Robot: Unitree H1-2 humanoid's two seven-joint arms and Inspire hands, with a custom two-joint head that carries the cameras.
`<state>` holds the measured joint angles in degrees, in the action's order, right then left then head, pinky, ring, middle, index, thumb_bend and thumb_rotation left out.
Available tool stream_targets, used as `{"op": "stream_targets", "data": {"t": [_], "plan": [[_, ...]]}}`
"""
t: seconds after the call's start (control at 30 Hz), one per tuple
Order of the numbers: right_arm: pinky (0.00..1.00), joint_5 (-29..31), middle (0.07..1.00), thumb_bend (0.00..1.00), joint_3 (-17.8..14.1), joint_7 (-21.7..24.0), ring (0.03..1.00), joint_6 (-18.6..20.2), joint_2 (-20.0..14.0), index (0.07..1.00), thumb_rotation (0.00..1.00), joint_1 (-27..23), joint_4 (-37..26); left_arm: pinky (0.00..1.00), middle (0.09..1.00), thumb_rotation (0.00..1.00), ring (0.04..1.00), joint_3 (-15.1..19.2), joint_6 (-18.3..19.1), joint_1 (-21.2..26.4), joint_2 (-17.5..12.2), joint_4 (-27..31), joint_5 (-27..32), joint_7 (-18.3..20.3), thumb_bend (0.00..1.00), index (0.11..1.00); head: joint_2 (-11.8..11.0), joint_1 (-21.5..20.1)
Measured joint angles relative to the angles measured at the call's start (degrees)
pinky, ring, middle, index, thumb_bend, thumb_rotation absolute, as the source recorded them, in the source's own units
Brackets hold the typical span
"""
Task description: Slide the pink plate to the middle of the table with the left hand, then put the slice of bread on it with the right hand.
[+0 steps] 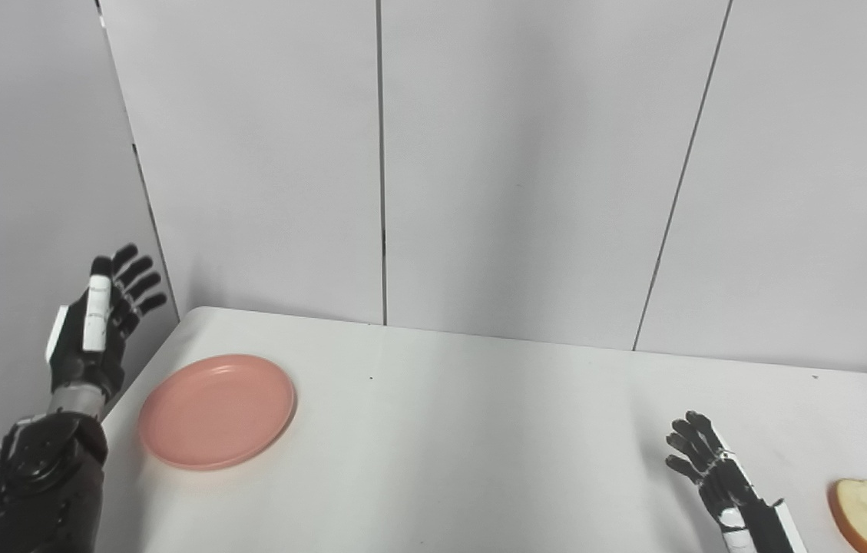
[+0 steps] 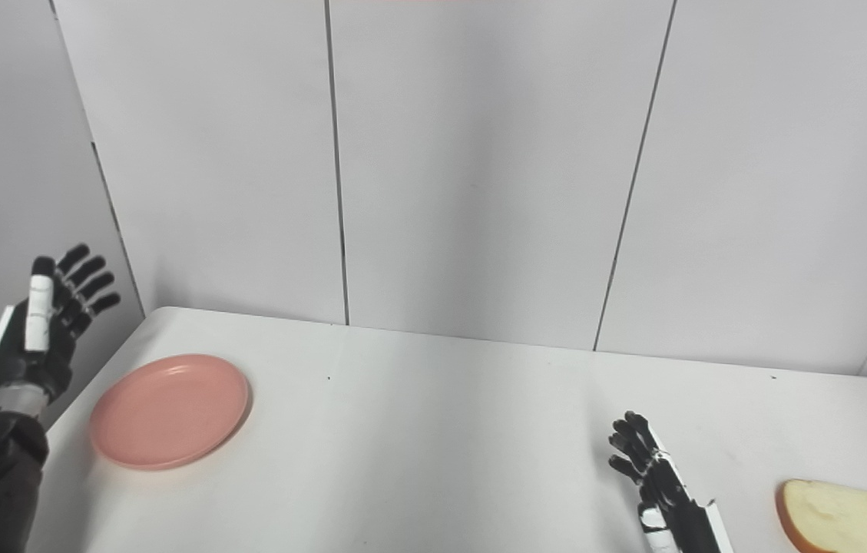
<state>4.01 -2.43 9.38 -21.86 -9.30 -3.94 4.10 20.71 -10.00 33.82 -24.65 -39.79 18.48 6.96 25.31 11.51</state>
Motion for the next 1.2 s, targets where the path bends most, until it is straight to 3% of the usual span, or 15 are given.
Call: {"op": "stream_targets", "data": {"t": [0.33, 0.6, 0.67, 0.83, 1.2], "plan": [[0.85, 0.38, 0.899, 0.87, -0.01, 0.03, 0.88, 0.0, -0.07, 0.921, 1.0, 0.14, -0.25, 0.69, 0.833, 0.87, 0.804, -0.36, -3.53, 0.82, -1.41, -11.41, -2.46, -2.41, 0.89, 0.846, 0.26, 0.18], [0.84, 0.49, 0.89, 0.87, 0.0, 0.04, 0.873, 0.01, -0.11, 0.914, 1.0, 0.32, -0.55, 0.72, 0.827, 0.83, 0.791, -0.4, -5.17, 1.55, -1.32, -17.07, -2.43, -3.58, 0.87, 0.841, 1.49, -0.44], [0.84, 0.49, 0.89, 0.87, 0.0, 0.04, 0.874, 0.02, -0.18, 0.915, 1.0, 0.51, -0.73, 0.7, 0.822, 0.82, 0.785, -0.42, -5.23, 1.45, -1.02, -17.59, -2.4, -3.61, 0.92, 0.837, 1.49, -0.44], [0.84, 0.47, 0.887, 0.87, 0.06, 0.05, 0.873, 0.02, -0.27, 0.92, 1.0, 0.68, -0.84, 0.71, 0.829, 0.81, 0.78, -1.02, -6.99, 1.12, 0.44, -17.39, -2.44, -3.89, 0.92, 0.837, 1.76, -0.62], [0.84, 0.35, 0.884, 0.88, 0.42, 0.04, 0.873, 0.08, -0.18, 0.915, 1.0, 1.58, -1.94, 0.72, 0.81, 0.83, 0.779, -4.02, -7.74, 0.52, 3.44, -14.54, -3.8, -3.82, 0.9, 0.829, 2.64, -1.14]]}}
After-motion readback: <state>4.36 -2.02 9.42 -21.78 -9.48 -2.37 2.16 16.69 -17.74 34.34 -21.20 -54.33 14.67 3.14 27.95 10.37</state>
